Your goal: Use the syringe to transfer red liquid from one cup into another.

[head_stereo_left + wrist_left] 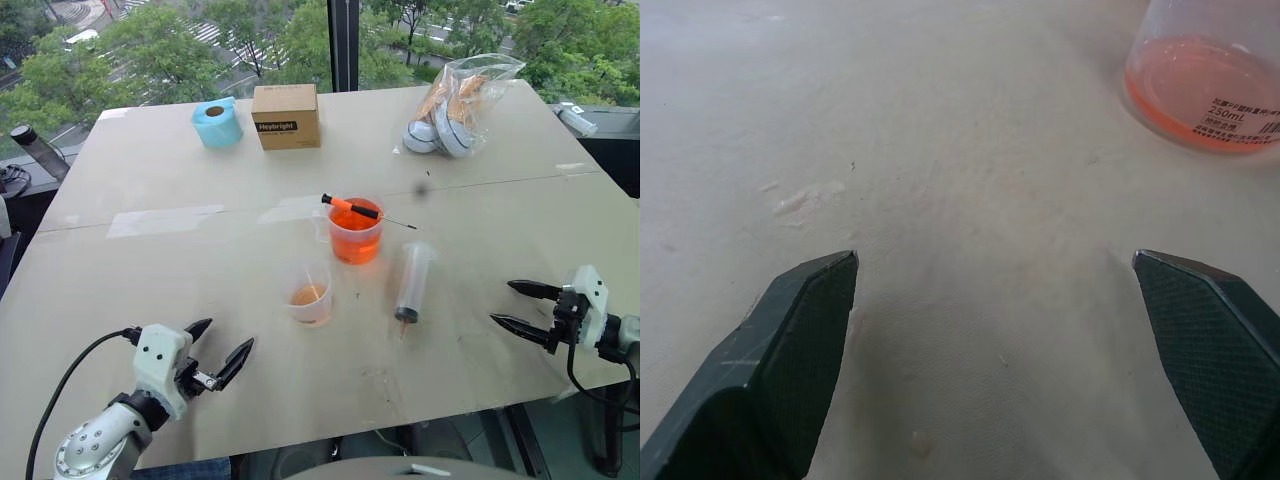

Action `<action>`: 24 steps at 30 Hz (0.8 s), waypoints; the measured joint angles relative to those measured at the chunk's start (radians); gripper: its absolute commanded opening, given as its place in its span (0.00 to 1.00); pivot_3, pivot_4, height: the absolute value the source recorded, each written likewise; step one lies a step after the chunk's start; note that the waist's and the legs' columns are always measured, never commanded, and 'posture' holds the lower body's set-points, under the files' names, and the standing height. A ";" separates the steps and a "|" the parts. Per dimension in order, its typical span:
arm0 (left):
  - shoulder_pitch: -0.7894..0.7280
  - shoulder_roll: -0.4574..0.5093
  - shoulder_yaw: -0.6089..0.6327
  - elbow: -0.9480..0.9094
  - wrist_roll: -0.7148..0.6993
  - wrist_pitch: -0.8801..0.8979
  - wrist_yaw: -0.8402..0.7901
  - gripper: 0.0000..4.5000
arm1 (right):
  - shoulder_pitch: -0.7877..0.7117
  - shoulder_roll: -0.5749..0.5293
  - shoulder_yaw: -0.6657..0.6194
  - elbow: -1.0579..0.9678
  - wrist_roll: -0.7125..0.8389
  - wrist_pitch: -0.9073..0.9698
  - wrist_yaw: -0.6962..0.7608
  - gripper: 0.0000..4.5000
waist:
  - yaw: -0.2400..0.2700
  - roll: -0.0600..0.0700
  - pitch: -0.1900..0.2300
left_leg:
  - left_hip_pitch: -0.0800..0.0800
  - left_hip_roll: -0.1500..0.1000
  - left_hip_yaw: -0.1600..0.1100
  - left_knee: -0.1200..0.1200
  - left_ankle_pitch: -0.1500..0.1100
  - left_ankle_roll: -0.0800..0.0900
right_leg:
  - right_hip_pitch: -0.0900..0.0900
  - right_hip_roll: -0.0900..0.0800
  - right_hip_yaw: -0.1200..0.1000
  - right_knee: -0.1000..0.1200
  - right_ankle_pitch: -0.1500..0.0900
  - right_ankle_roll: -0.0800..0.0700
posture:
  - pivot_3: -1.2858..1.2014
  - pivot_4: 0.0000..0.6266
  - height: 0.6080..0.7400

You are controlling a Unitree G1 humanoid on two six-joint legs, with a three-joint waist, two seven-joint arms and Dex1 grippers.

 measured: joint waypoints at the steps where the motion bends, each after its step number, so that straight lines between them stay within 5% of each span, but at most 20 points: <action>1: 0.000 0.000 0.000 0.000 0.000 0.000 0.000 1.00 | 0.000 0.000 0.000 0.000 0.000 0.000 0.000 0.99 | 0.000 0.000 0.000 | 0.000 0.000 0.000 0.000 0.000 0.000 | 0.000 0.000 0.000 0.000 0.000 0.000 | 0.52 0.24 1.00; 24: -0.030 0.073 0.028 -0.006 -0.030 0.070 -0.048 1.00 | -0.004 0.001 0.001 -0.071 0.010 0.013 -0.020 0.99 | -0.004 0.000 0.000 | 0.000 0.000 0.000 0.000 0.000 0.000 | 0.000 0.000 0.000 0.000 0.000 0.000 | 0.52 0.24 1.00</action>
